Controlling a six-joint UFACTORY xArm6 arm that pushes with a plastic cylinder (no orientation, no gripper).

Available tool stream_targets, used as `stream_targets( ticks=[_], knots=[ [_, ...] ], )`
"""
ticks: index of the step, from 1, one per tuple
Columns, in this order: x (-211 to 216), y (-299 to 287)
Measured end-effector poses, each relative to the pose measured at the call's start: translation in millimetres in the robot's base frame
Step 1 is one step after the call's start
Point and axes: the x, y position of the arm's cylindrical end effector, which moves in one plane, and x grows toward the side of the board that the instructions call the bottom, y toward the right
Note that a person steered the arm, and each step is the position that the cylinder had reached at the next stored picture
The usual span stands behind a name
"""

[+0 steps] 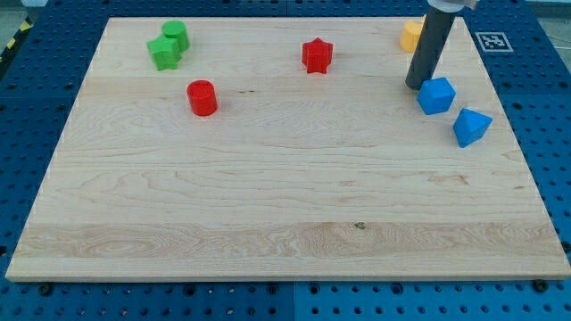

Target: Push the red circle towards the bottom right

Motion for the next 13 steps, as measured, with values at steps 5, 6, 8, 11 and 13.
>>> stream_targets(
  ticks=[5, 6, 8, 11, 13],
  knots=[
    [0, 24],
    [3, -4],
    [42, 12],
    [41, 12],
    [26, -14]
  ],
)
